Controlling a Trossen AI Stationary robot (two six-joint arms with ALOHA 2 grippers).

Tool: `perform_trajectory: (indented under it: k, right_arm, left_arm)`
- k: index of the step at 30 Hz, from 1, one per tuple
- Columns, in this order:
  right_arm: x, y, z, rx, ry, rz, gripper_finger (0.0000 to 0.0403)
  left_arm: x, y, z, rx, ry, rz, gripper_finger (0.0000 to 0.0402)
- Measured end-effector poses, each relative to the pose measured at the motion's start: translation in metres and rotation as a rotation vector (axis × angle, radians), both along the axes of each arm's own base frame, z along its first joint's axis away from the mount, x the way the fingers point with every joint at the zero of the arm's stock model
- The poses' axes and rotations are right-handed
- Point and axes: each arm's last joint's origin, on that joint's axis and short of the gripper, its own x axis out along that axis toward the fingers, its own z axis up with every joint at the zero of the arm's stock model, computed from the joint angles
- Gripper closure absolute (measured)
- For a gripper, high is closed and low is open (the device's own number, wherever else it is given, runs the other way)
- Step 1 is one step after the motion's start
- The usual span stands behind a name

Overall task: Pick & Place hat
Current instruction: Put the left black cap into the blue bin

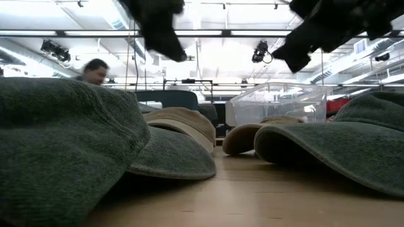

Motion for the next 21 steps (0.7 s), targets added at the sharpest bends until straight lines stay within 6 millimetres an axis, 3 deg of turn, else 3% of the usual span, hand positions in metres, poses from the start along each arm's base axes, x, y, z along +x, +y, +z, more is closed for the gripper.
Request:
perform_trajectory:
  k: [3, 9, 15, 21]
  right_arm:
    - [0.002, 0.015, 0.004, 0.001, 0.002, 0.057, 0.0207]
    - [0.025, 0.029, 0.01, 0.017, 0.071, 0.063, 0.0207]
    - [0.05, 0.035, 0.004, -0.023, 0.175, 0.068, 0.0207]
    - [0.061, 0.039, -0.002, -0.037, 0.239, 0.07, 0.0207]
  left_arm:
    - [-0.013, -0.029, 0.007, -0.001, 0.027, -0.122, 0.0225]
    - [-0.028, -0.086, 0.008, -0.038, 0.062, -0.286, 0.0225]
    - [-0.037, -0.136, -0.021, -0.138, 0.115, -0.311, 0.0225]
    - [-0.03, -0.173, -0.051, -0.135, 0.08, -0.357, 0.0222]
